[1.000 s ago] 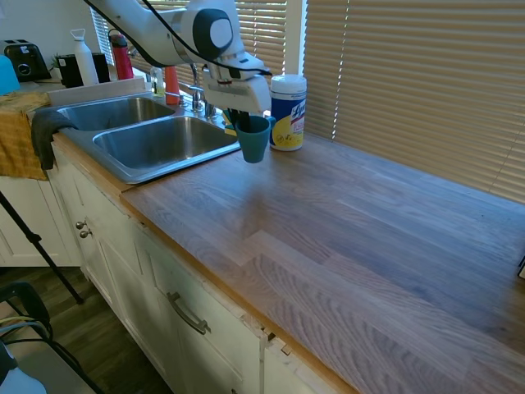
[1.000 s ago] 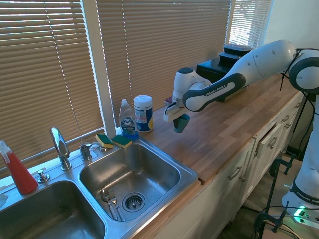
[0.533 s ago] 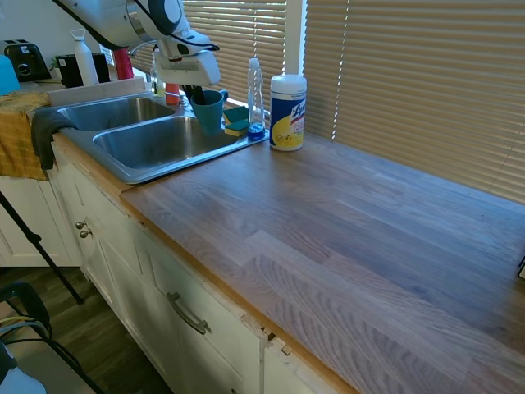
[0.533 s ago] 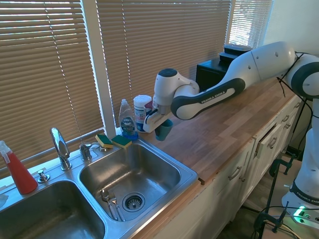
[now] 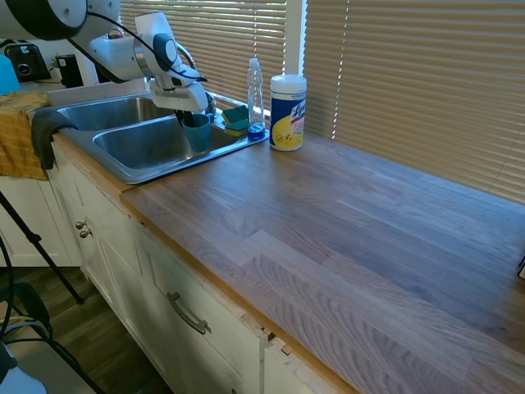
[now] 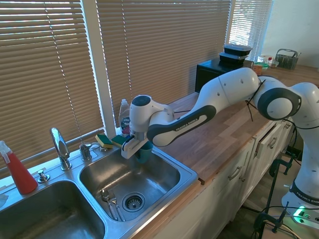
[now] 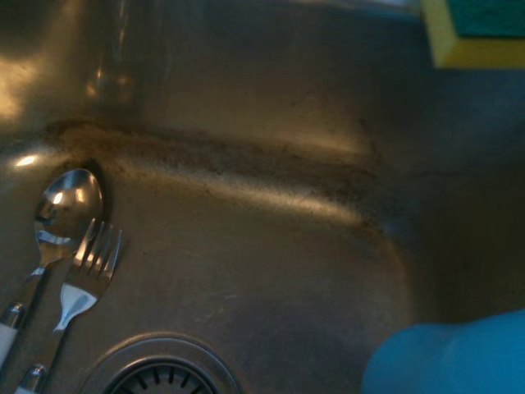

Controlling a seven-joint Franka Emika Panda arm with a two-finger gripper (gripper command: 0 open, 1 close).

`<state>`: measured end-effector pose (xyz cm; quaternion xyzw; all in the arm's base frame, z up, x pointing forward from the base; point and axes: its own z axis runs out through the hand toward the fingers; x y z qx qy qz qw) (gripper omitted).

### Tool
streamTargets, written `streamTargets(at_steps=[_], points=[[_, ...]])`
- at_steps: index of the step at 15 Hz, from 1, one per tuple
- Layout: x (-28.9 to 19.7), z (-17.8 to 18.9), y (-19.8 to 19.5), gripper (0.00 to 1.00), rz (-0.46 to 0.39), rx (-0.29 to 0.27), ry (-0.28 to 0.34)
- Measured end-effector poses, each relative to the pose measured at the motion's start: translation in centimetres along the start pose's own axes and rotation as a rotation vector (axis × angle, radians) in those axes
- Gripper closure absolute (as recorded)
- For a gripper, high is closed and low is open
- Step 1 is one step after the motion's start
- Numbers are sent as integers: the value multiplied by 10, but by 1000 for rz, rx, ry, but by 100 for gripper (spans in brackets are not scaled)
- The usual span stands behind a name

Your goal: Put the mug in the sink

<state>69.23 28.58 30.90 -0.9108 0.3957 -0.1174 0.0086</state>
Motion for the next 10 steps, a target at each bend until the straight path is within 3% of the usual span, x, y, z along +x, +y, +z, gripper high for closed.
streamTargets(at_steps=[4, 10], points=[[-4, 59, -12, 100, 31, -41, -53], [-8, 116, -21, 100, 46, -93, -90]])
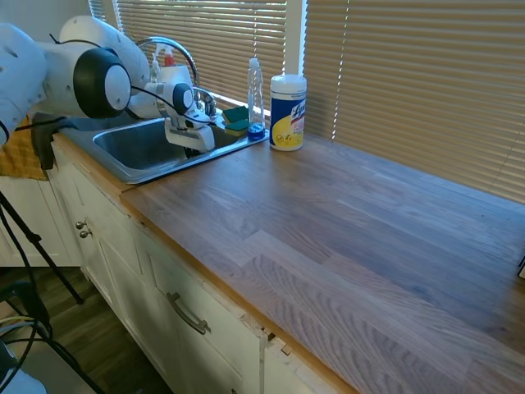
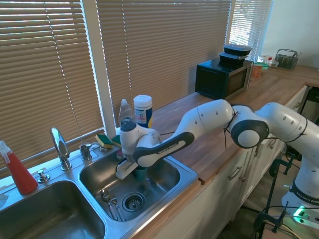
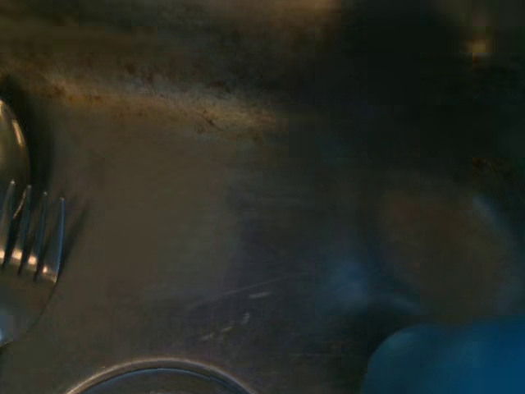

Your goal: Put the mug in the sink

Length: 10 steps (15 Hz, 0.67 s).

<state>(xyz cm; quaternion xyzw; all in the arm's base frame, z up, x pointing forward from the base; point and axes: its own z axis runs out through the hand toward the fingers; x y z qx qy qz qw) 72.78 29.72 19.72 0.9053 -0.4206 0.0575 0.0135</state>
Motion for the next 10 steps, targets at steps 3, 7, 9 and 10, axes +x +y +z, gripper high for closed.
streamTargets(at_steps=[3, 7, 9, 10], points=[[-3, 12, -3, 0, -5, -14, 0], [-5, 13, -5, 0, -13, -19, 5], [-7, 14, -5, 0, -15, -20, 4], [-7, 14, -5, 0, -15, -19, 4]])
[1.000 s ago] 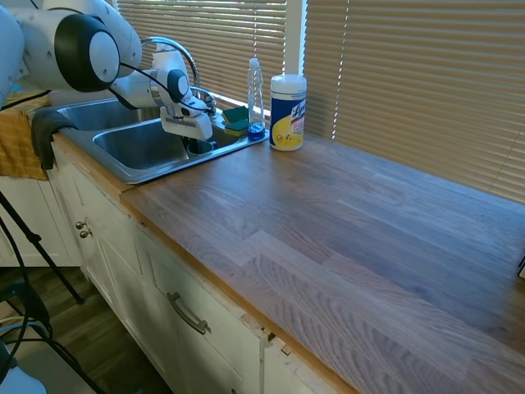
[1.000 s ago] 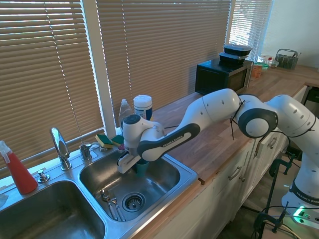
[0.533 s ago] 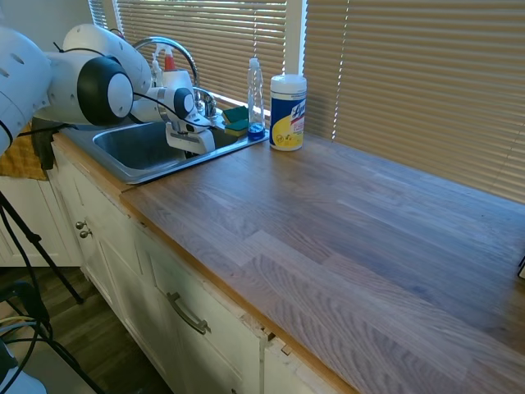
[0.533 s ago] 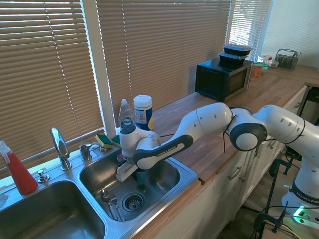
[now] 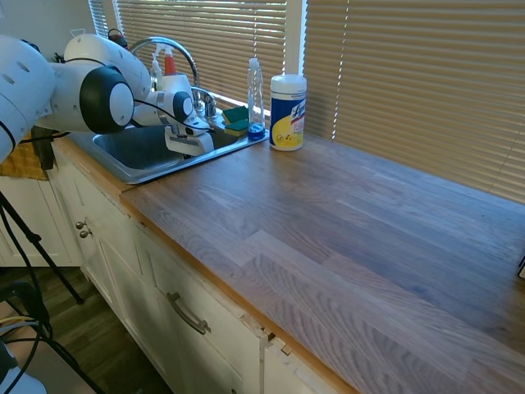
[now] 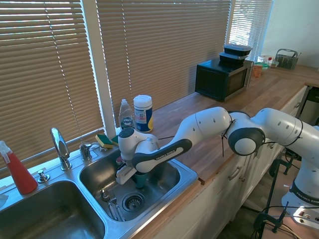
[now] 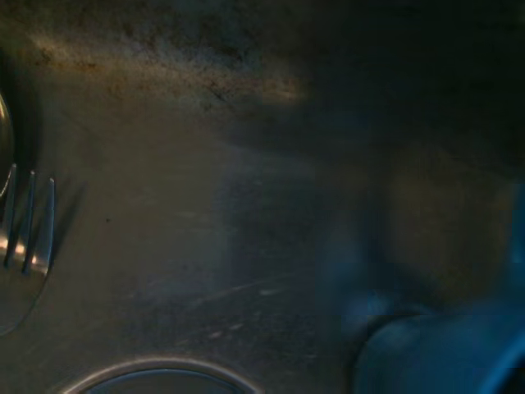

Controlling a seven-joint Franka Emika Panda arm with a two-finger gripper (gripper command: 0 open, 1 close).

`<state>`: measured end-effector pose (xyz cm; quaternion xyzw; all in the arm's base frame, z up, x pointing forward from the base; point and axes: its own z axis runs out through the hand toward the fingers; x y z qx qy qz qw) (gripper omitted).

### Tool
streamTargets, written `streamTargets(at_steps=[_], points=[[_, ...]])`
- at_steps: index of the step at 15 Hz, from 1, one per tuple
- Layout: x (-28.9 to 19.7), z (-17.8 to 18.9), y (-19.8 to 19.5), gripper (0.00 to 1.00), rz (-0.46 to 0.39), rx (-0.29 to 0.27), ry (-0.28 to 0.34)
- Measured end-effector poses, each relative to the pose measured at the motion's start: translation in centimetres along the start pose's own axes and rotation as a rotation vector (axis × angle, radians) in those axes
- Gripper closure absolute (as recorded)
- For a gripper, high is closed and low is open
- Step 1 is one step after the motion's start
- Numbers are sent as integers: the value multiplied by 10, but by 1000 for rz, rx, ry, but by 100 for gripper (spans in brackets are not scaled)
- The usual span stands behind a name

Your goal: Put the mug in the sink

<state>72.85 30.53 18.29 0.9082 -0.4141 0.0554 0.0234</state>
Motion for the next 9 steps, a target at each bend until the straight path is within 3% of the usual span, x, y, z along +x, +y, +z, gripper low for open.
streamTargets(at_steps=[4, 9], points=[[4, -17, -4, 0, 3, 23, 8], [17, -90, -4, 0, 17, 57, 26]])
